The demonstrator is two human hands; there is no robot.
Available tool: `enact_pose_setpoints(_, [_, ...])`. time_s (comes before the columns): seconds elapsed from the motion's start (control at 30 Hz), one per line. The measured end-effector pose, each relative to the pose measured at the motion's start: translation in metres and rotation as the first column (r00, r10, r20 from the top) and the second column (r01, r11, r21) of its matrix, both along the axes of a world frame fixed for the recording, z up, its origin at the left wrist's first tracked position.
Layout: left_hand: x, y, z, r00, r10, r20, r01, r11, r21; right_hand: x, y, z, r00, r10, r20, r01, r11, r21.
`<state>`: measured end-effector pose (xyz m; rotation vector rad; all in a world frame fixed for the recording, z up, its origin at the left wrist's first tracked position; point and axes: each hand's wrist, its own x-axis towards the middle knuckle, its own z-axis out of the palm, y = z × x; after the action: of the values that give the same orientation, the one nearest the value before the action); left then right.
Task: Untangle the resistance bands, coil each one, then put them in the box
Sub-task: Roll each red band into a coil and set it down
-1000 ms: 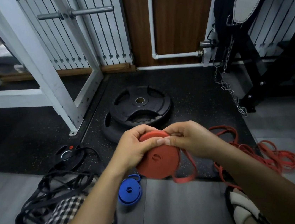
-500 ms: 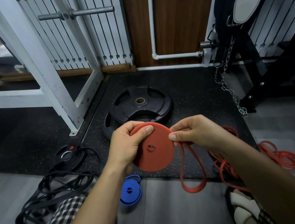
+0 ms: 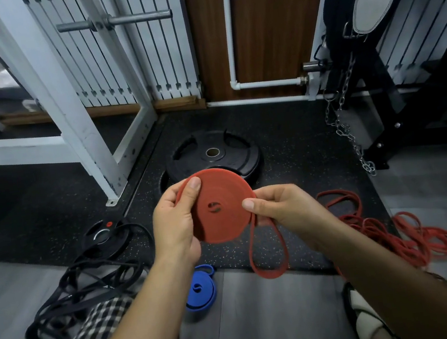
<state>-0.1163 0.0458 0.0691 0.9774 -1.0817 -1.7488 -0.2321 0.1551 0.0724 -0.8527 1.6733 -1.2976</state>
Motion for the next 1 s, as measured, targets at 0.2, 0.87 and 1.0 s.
enact_pose_setpoints(0.2, [0.001,0.003,-0.003,0.997,-0.031,-0.072,0.042,0.986,0.161,0.002,-0.002,-0.004,0.978,-0.036,0.206,0.05,0.997,-0.062])
enact_pose_setpoints(0.87, [-0.004,0.005,-0.008,0.986,-0.164,0.016,0.161,0.98,0.116,0.0,-0.008,-0.001,0.995,-0.053,0.089,0.062,0.993,-0.102])
enact_pose_setpoints(1.0, [-0.013,0.01,-0.005,0.997,-0.044,-0.061,0.055,0.979,0.198,0.009,-0.014,-0.004,0.971,-0.163,0.175,0.187,0.973,-0.135])
